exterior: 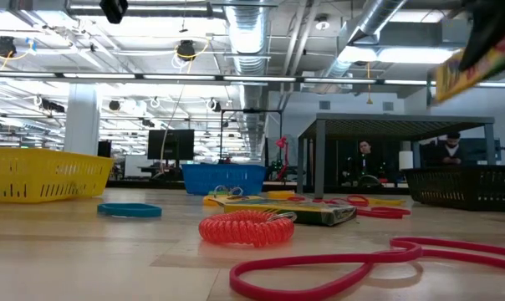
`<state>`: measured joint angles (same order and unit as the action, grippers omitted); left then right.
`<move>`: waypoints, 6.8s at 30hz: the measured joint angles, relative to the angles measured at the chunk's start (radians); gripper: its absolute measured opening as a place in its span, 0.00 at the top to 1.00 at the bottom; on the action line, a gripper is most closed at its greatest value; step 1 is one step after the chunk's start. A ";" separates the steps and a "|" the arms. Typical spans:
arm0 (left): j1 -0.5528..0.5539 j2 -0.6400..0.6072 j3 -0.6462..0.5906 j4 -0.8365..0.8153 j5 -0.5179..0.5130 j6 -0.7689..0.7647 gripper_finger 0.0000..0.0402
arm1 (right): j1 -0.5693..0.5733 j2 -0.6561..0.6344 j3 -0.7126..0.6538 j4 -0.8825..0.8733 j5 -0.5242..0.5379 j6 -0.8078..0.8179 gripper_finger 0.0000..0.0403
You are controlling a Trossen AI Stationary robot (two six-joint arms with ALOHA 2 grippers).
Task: Pick & Place Office Desk Supplies
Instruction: Stack the yellow crayon box on top of the yellow crayon box, then put the red rubber band into the yellow bin
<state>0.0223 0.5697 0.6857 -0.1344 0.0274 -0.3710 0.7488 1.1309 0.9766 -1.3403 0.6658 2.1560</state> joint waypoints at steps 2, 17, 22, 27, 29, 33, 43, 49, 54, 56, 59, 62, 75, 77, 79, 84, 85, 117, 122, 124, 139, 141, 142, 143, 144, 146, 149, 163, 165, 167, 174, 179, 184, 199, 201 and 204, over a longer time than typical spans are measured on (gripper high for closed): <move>0.000 -0.001 0.000 0.026 -0.002 0.000 0.73 | -0.023 -0.023 -0.058 0.036 -0.021 0.002 0.93; 0.000 0.002 0.000 0.070 -0.028 -0.003 0.73 | -0.173 -0.158 -0.343 0.210 -0.042 -0.022 0.93; 0.000 0.003 0.000 0.069 -0.028 -0.007 0.73 | -0.262 -0.126 -0.345 0.225 -0.074 -0.099 0.93; 0.000 0.003 0.000 0.069 -0.028 -0.009 0.74 | -0.324 -0.077 -0.345 0.244 -0.122 -0.139 0.93; 0.000 0.003 0.000 0.069 -0.028 -0.011 0.75 | -0.342 -0.062 -0.345 0.263 -0.131 -0.149 0.93; 0.000 0.002 0.000 0.068 -0.028 -0.010 0.75 | -0.378 -0.030 -0.345 0.280 -0.167 -0.152 0.93; 0.000 0.003 0.000 0.067 -0.008 -0.009 0.75 | -0.442 0.016 -0.345 0.400 -0.191 -0.317 0.83; 0.000 0.002 0.001 0.067 0.020 -0.008 0.75 | -0.503 0.047 -0.345 0.391 -0.253 -0.390 0.69; 0.000 0.003 0.001 0.064 0.050 -0.011 0.75 | -0.530 0.049 -0.345 0.380 -0.253 -0.377 0.60; 0.000 0.002 0.001 0.064 0.050 -0.011 0.75 | -0.535 0.038 -0.342 0.359 -0.250 -0.376 0.59; 0.000 0.002 0.001 0.064 0.050 -0.020 0.75 | -0.536 0.020 -0.311 0.266 -0.241 -0.376 0.62; 0.000 0.002 0.001 0.064 0.050 -0.022 0.75 | -0.536 0.000 -0.255 0.160 -0.209 -0.376 0.65; 0.000 0.003 0.001 0.063 0.059 -0.023 0.75 | -0.478 0.009 -0.132 0.831 -0.137 -0.837 0.71; 0.000 0.003 0.001 0.062 0.059 -0.022 0.75 | -0.475 0.057 -0.122 0.946 -0.138 -0.930 0.72; 0.000 0.003 0.001 0.062 0.059 -0.022 0.75 | -0.477 0.116 -0.094 1.003 -0.151 -1.008 0.74; 0.000 0.011 0.001 0.060 0.072 -0.025 0.75 | -0.501 0.285 0.025 0.985 -0.245 -1.126 0.77; 0.000 0.014 0.001 0.061 0.081 -0.026 0.75 | -0.507 0.319 0.053 0.985 -0.266 -1.144 0.78; 0.000 0.047 0.001 0.045 0.102 -0.037 0.75 | -0.443 0.756 0.234 0.604 -0.615 -1.528 0.63; 0.000 0.048 0.001 0.045 0.102 -0.038 0.75 | -0.457 0.800 0.234 0.606 -0.624 -1.536 0.52; 0.000 0.048 0.001 0.045 0.102 -0.049 0.75 | -0.458 0.807 0.237 0.611 -0.638 -1.536 0.50; 0.000 0.048 0.001 0.045 0.102 -0.055 0.75 | -0.456 0.819 0.236 0.600 -0.635 -1.507 0.66; 0.000 0.048 0.001 0.045 0.102 -0.055 0.75 | -0.456 0.819 0.236 0.597 -0.634 -1.504 0.73; 0.000 0.048 0.001 0.045 0.102 -0.055 0.75 | -0.456 0.819 0.236 0.595 -0.632 -1.500 0.77; 0.000 0.048 0.001 0.045 0.102 -0.055 0.75 | -0.456 0.819 0.236 0.594 -0.630 -1.490 0.81; 0.000 0.048 0.001 0.045 0.102 -0.055 0.75 | -0.456 0.819 0.236 0.592 -0.630 -1.479 0.86; 0.000 0.048 0.001 0.045 0.102 -0.054 0.75 | -0.456 0.818 0.235 0.592 -0.631 -1.460 0.95; 0.000 0.048 0.001 0.045 0.102 -0.053 0.75 | -0.456 0.816 0.235 0.593 -0.632 -1.431 0.98; 0.000 0.048 0.001 0.045 0.102 -0.053 0.75 | -0.449 0.613 0.230 0.642 -0.638 -1.280 1.00; 0.000 0.048 0.001 0.045 0.105 -0.053 0.75 | -0.447 0.562 0.231 0.658 -0.637 -1.261 1.00; 0.000 0.048 0.001 0.045 0.118 -0.053 0.75 | -0.446 0.522 0.232 0.672 -0.636 -1.246 1.00; -0.003 0.109 0.001 0.044 0.202 -0.009 0.75 | -0.449 0.408 0.232 0.748 -0.564 -1.212 1.00; -0.012 0.177 0.001 0.045 0.209 0.000 0.75 | -0.455 0.361 0.233 0.815 -0.523 -1.209 1.00; -0.012 0.240 0.001 0.045 0.216 0.008 0.75 | -0.471 0.339 0.233 0.908 -0.507 -1.210 1.00; -0.040 0.321 0.001 0.052 0.287 0.192 0.70 | -0.501 0.328 0.234 1.208 -0.506 -1.251 1.00; -0.046 0.330 0.001 0.045 0.287 0.194 0.66 | -0.502 0.328 0.234 1.239 -0.507 -1.260 1.00; -0.054 0.348 0.001 0.060 0.278 0.192 0.61 | -0.502 0.328 0.234 1.297 -0.507 -1.266 1.00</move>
<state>-0.0320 0.9177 0.6865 -0.0740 0.3058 -0.1788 0.2470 1.4591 1.2106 -0.0430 0.1593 0.8904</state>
